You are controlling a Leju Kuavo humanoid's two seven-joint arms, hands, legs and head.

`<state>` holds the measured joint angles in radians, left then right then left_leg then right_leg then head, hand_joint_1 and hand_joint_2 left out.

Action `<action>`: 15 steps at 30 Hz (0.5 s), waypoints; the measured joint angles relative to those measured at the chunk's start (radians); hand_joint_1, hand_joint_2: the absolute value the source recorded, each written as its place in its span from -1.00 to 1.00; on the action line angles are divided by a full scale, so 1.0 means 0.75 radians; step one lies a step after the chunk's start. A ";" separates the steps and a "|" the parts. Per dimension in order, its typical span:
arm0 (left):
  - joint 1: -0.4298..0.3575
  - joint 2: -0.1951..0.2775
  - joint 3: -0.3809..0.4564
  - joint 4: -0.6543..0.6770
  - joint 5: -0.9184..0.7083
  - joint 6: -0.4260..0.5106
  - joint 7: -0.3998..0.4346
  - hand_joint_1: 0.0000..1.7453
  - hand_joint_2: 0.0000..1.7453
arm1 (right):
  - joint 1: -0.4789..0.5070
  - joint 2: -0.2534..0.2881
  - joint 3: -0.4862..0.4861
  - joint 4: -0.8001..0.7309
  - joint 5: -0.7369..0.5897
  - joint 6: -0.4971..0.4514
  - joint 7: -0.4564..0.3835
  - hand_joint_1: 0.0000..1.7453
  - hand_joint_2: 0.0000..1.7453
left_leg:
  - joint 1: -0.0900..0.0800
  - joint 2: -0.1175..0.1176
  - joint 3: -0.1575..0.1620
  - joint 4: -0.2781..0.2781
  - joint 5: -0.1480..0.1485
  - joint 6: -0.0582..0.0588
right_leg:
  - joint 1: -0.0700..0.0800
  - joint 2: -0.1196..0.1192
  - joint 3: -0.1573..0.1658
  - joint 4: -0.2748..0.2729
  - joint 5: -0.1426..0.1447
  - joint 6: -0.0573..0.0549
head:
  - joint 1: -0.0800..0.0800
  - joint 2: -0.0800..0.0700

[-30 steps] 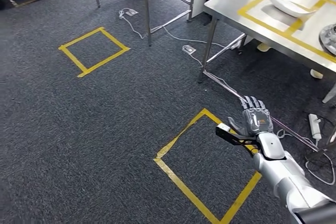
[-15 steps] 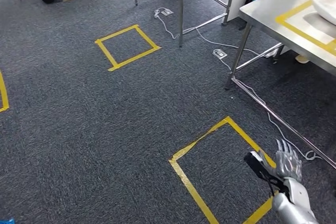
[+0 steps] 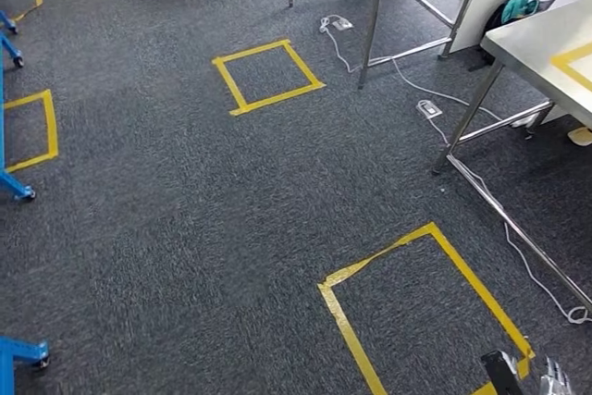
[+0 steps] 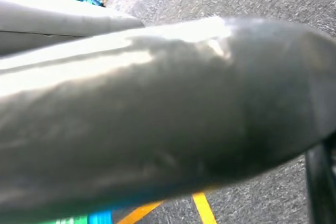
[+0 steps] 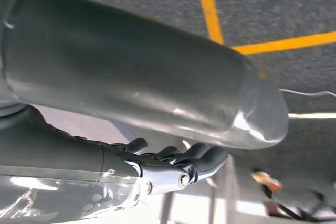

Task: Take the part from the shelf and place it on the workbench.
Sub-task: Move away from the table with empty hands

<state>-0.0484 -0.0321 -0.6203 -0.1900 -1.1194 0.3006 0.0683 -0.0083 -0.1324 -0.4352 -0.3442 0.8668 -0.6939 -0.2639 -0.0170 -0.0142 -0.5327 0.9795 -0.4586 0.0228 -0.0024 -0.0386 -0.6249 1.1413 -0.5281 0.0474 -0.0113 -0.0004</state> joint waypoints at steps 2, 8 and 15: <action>0.001 0.000 0.005 0.001 0.000 0.002 -0.002 -1.00 -1.00 | 0.019 0.013 -0.048 0.032 -0.004 0.001 0.010 -1.00 -1.00 | 0.000 -0.017 0.000 0.001 0.000 0.004 | 0.000 0.037 -0.091 0.179 -0.065 0.000 | 0.003 0.000; 0.004 -0.005 0.018 0.001 0.000 0.016 0.012 -1.00 -1.00 | 0.051 0.074 -0.138 0.102 0.000 0.008 0.078 -1.00 -1.00 | 0.001 -0.087 0.010 0.005 -0.007 -0.006 | -0.014 0.115 0.042 -0.113 0.104 -0.001 | 0.003 0.000; 0.006 -0.010 0.029 0.002 0.012 0.027 0.063 -1.00 -1.00 | 0.066 0.141 -0.185 0.132 0.012 0.048 0.116 -1.00 -1.00 | 0.000 -0.047 -0.062 0.141 -0.089 -0.052 | -0.012 0.074 0.079 -0.170 0.107 -0.043 | -0.003 0.000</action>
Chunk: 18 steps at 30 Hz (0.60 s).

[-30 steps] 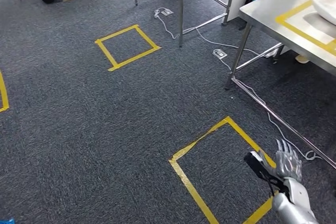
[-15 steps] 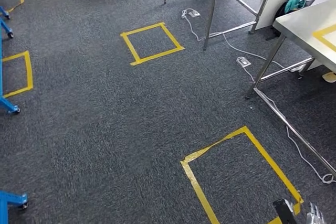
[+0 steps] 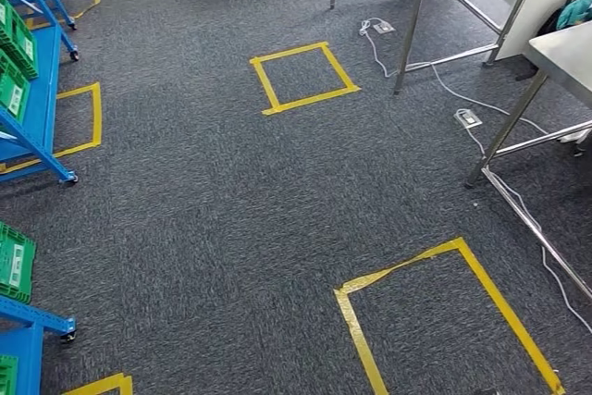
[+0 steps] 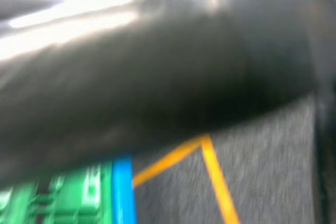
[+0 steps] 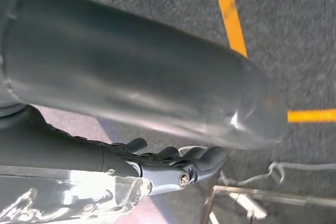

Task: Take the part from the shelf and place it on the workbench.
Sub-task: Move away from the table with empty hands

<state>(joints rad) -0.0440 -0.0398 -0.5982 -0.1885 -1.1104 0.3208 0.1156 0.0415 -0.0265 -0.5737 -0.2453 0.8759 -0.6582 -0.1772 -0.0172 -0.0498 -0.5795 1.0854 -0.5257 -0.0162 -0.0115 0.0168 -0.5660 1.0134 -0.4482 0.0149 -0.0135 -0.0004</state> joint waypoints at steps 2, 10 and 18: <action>-0.008 0.001 0.006 0.000 0.003 -0.003 0.002 -1.00 -1.00 | 0.006 0.018 -0.006 0.010 0.009 0.018 0.021 -1.00 -1.00 | -0.005 0.029 -0.079 0.181 -0.084 -0.005 | 0.005 -0.032 -0.001 -0.001 -0.002 -0.007 | -0.003 0.000; 0.001 -0.004 0.024 0.001 0.003 -0.010 0.006 -1.00 -1.00 | 0.007 0.063 -0.015 0.030 0.017 0.030 0.038 -1.00 -1.00 | -0.018 0.114 0.103 -0.139 0.061 0.021 | 0.027 -0.121 -0.007 0.008 0.001 0.004 | -0.003 0.000; 0.012 -0.011 0.033 0.003 0.005 -0.017 0.017 -1.00 -1.00 | 0.006 0.093 -0.022 0.041 0.009 0.083 0.076 -1.00 -1.00 | -0.010 0.036 0.095 -0.155 0.079 0.069 | 0.017 -0.029 -0.179 0.378 -0.170 0.047 | 0.006 0.000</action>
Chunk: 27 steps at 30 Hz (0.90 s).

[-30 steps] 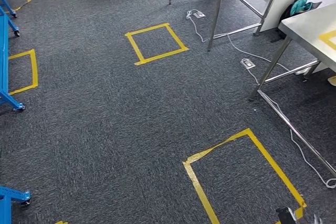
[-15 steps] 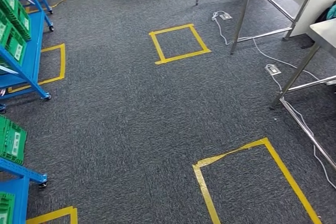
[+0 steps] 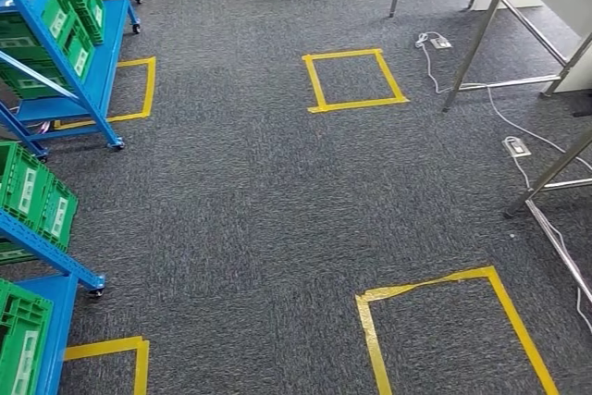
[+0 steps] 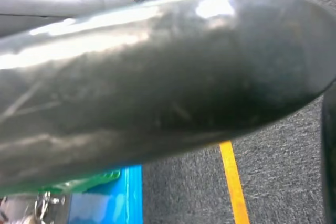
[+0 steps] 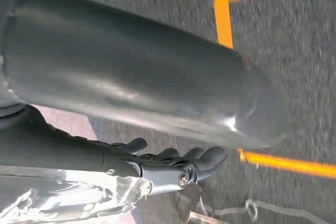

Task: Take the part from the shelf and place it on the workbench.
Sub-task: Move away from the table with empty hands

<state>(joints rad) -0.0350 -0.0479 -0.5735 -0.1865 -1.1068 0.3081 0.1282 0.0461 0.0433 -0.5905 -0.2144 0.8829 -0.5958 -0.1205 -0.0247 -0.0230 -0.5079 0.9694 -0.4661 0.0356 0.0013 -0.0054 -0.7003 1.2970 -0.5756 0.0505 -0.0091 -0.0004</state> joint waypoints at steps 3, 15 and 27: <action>0.001 -0.004 0.006 0.000 -0.002 -0.003 0.006 -1.00 -1.00 | 0.001 0.023 -0.012 0.004 -0.014 0.029 0.020 -1.00 -1.00 | 0.002 -0.038 0.007 0.001 -0.001 -0.002 | -0.006 0.008 0.050 -0.104 0.090 0.000 | 0.000 0.000; 0.000 0.002 0.017 0.002 -0.015 0.044 0.006 -1.00 -1.00 | 0.007 0.083 -0.063 0.007 -0.038 0.067 0.039 -1.00 -1.00 | -0.004 -0.011 -0.171 0.360 -0.173 -0.064 | -0.013 -0.012 0.193 -0.377 0.153 -0.057 | -0.013 0.000; 0.036 0.007 0.023 0.003 -0.024 0.337 0.021 -1.00 -1.00 | 0.012 0.108 -0.132 0.005 -0.040 0.099 0.055 -1.00 -1.00 | 0.000 0.036 -0.004 0.009 -0.007 -0.015 | 0.004 -0.047 0.146 -0.287 0.100 -0.019 | -0.003 0.000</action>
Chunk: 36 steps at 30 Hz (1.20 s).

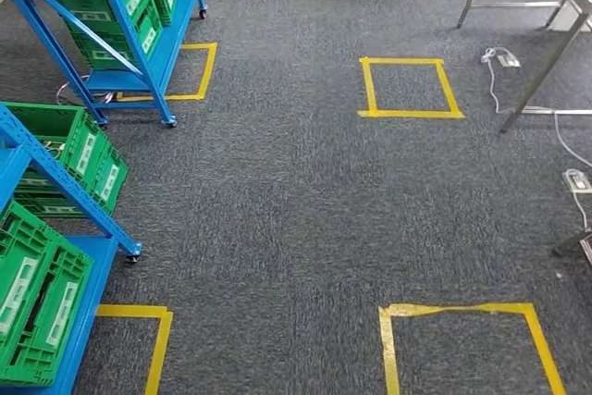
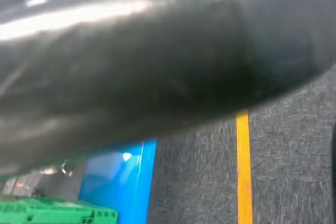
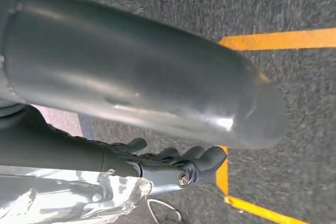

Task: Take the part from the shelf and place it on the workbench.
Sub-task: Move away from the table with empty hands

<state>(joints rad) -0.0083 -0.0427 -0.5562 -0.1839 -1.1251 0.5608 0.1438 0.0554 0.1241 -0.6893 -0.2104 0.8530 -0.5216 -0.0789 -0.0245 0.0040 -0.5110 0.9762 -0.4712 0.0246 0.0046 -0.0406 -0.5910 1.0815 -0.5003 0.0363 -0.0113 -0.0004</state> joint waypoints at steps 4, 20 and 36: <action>0.011 0.004 0.045 0.000 0.138 0.024 -0.059 -1.00 -1.00 | 0.005 0.004 -0.028 -0.002 0.006 0.005 -0.005 -1.00 -1.00 | 0.003 -0.030 0.000 0.001 0.002 0.011 | -0.003 0.045 -0.149 0.304 -0.113 0.011 | 0.009 0.000; 0.028 0.049 0.423 0.006 0.505 -0.101 -0.257 -1.00 -1.00 | -0.002 0.003 -0.101 -0.006 0.036 0.021 -0.023 -1.00 -1.00 | 0.021 -0.026 -0.212 0.399 -0.163 -0.057 | -0.008 0.029 0.032 -0.083 0.055 -0.044 | 0.000 0.000; 0.030 0.054 0.521 0.008 0.583 -0.175 -0.252 -1.00 -1.00 | -0.003 0.003 -0.121 -0.007 0.044 0.026 -0.029 -1.00 -1.00 | 0.023 -0.036 -0.035 0.002 0.030 0.004 | -0.010 0.049 -0.111 0.256 -0.094 0.022 | 0.018 0.000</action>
<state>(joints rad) 0.0143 -0.0022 -0.1657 -0.1776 -0.6882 0.4294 -0.0455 0.0530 0.1266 -0.7798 -0.2159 0.8857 -0.5024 -0.1003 -0.0069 -0.0233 -0.5372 0.9775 -0.4484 0.0278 -0.0028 -0.0039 -0.6742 1.2734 -0.5709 0.0531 0.0024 -0.0004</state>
